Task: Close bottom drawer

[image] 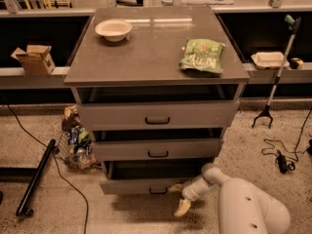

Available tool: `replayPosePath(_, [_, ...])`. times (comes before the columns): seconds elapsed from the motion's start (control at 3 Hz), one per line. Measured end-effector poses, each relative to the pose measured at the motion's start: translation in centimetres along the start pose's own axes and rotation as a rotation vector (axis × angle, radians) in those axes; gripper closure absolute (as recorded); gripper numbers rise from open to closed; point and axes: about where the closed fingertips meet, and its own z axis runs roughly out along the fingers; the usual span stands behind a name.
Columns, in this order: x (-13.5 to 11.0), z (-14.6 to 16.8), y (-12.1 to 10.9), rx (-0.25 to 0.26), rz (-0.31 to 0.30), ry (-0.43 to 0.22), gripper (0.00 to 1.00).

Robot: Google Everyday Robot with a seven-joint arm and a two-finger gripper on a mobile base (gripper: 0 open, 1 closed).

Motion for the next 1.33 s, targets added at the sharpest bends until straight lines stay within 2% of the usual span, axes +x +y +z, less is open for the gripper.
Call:
replayPosePath(0.33, [-0.6, -2.3, -4.3, 0.076, -0.074, 0.004, 0.44])
replayPosePath(0.67, [-0.8, -4.6, -6.7, 0.144, -0.103, 0.005, 0.43])
replayPosePath(1.0, [-0.8, -5.1, -7.0, 0.163, -0.108, 0.004, 0.19])
replayPosePath(1.33, [0.8, -7.6, -5.9, 0.229, -0.078, -0.011, 0.0])
